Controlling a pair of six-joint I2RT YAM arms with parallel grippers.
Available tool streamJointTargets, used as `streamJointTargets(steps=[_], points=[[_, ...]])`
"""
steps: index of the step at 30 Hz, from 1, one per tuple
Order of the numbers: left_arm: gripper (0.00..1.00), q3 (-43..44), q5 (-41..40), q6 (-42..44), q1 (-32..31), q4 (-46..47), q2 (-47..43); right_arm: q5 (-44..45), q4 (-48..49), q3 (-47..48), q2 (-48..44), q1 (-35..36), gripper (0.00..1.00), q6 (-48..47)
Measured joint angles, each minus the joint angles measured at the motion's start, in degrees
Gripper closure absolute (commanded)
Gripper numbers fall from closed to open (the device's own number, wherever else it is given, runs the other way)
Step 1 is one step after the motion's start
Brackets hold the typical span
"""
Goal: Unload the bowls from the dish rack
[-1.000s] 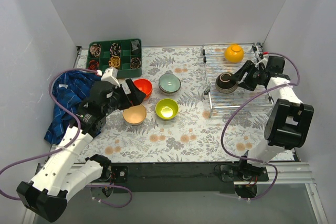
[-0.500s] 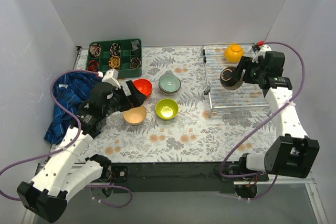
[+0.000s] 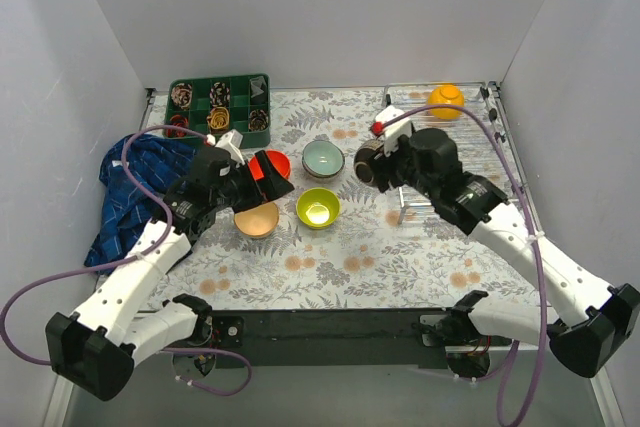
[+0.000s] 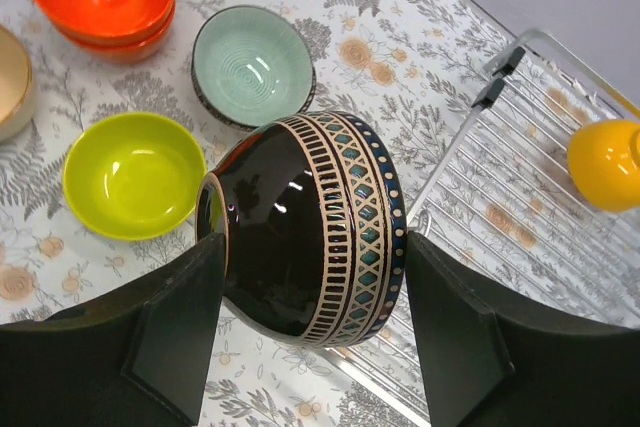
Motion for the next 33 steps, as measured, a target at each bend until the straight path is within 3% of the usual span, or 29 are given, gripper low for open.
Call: streamJointTargets(steps=[6,12,20,33], points=[[0.02,1.8,1.9,-1.4,0.0,-0.3,4.9,13.7,3.8,-4.9,2.7,15.4,0.99,-9.1],[0.02,6.1,2.1,-2.3,0.0,-1.4,9.4,27.6,15.8,-13.1,9.0,29.0,0.99,-22.2],[0.02,12.8,2.3,-2.6,0.0,-4.6,16.7,39.2,34.0,-18.2,16.7,37.3,0.99,-38.5],[0.02,17.6,7.1,-2.5,0.0,-9.1,21.8,46.7,71.7,-22.6,28.7,42.5,0.99,-67.5]])
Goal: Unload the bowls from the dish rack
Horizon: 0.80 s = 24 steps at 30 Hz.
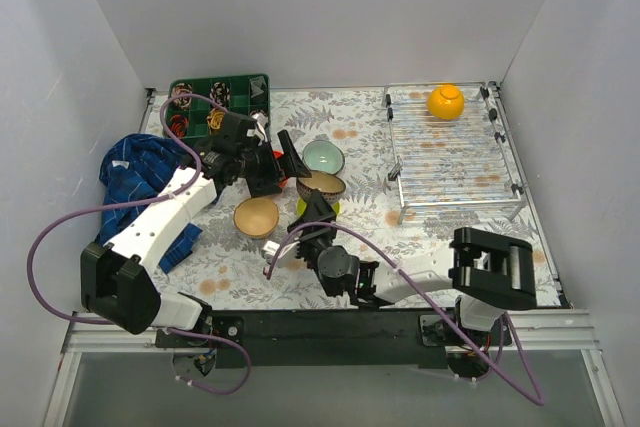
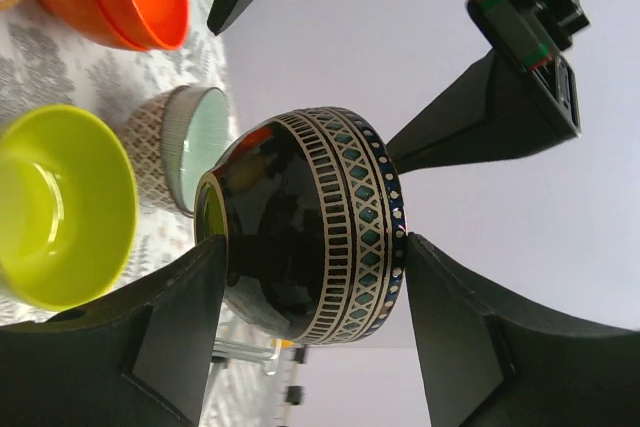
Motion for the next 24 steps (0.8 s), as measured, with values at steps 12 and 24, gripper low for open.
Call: streamJointTargets(steps=[12,24], points=[[0.10,0.0,1.8,0.0,0.0,-2.5,0.1,2.1,16.6,-0.8,9.7,0.2,0.99,-23.1],[0.82,0.2,3.3,1.5,0.0,-4.9,3.9,1.9,18.4,-0.8,11.8,1.2,0.99,-28.5]])
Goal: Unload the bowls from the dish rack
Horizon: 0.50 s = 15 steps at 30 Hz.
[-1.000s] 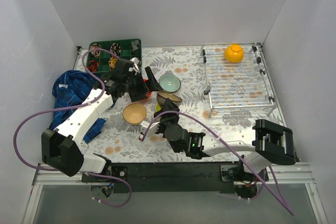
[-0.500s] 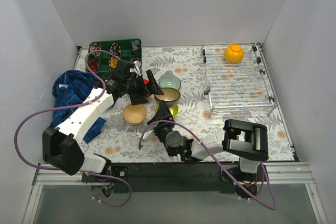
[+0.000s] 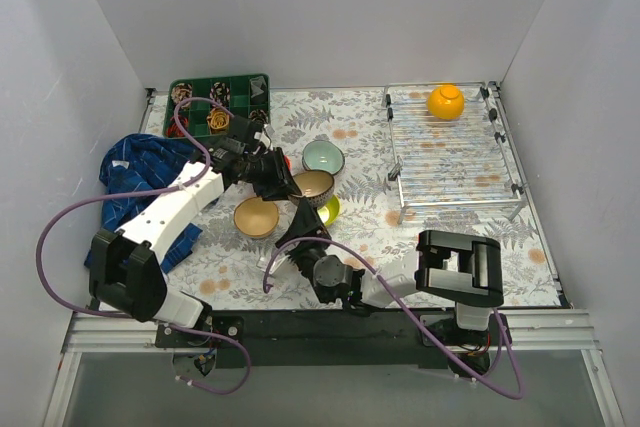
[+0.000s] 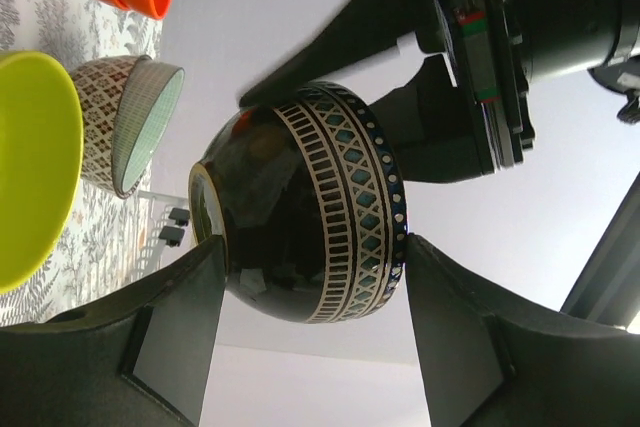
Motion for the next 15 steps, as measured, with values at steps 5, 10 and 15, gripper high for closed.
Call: streamJointTargets(steps=[5,10,15], points=[[1.00,0.9,-1.0,1.0,0.1,-1.3,0.7,-1.1,-0.5,0.0,0.4,1.0,0.99,-3.8],[1.00,1.5,-2.7,1.4,0.0,-3.0,0.8,-1.2,-0.7,0.0,0.4,1.0,0.46,-4.7],[1.00,4.7,-5.9,2.8,-0.7,-5.6,1.7,-1.3,0.8,0.0,0.4,1.0,0.13,-2.6]])
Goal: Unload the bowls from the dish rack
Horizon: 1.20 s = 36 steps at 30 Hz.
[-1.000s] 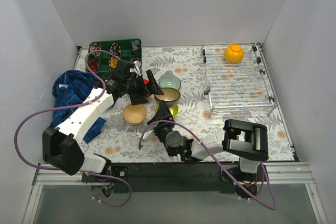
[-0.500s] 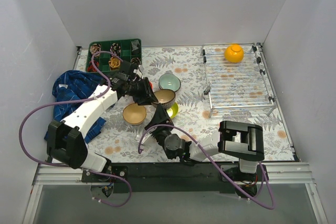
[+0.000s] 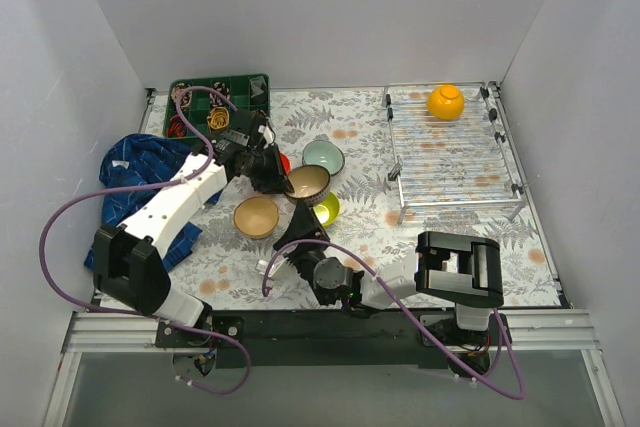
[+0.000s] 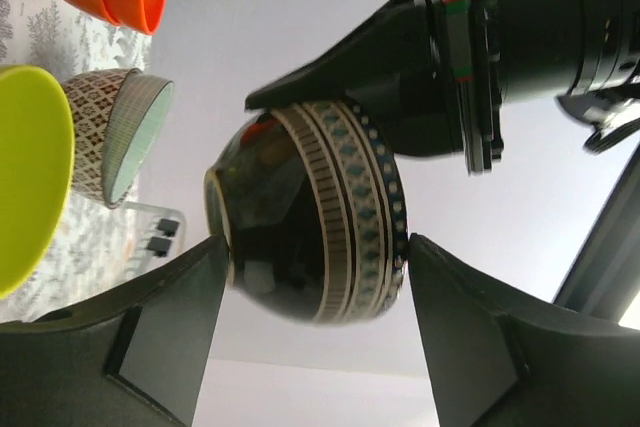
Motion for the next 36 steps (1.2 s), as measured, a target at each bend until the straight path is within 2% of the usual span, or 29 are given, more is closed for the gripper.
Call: streamJointTargets(steps=[5,8,12,19,23,26,30,36], points=[[1.00,3.9,-6.9,2.3,1.5,0.8,1.8,3.0,0.8,-0.2,-1.1,0.0,0.08,7.6],[1.00,4.4,-11.1,3.3,2.7,2.0,1.7,4.1,-4.4,-0.4,-4.6,0.1,0.07,16.1],[1.00,3.2,-16.4,4.7,3.3,3.9,1.2,4.1,-19.9,0.4,-10.8,0.2,0.04,33.4],[1.00,-5.6,-21.9,6.9,3.3,6.3,-5.1,-1.6,-53.5,8.3,-16.5,-1.7,0.01,65.2],[1.00,-10.1,-23.6,7.5,3.3,7.4,-10.5,-7.3,-67.2,10.2,-20.6,-6.2,0.01,79.9],[1.00,-13.5,-24.6,7.8,3.3,8.7,-14.4,-13.0,-73.8,10.6,-24.9,-11.4,0.01,88.7],[1.00,-17.8,-25.7,7.9,3.3,10.7,-17.2,-20.2,-79.1,11.3,-30.4,-19.2,0.01,97.7],[1.00,-24.4,-27.2,7.4,3.3,14.6,-17.6,-29.2,-81.6,11.5,-35.3,-27.9,0.01,106.8]])
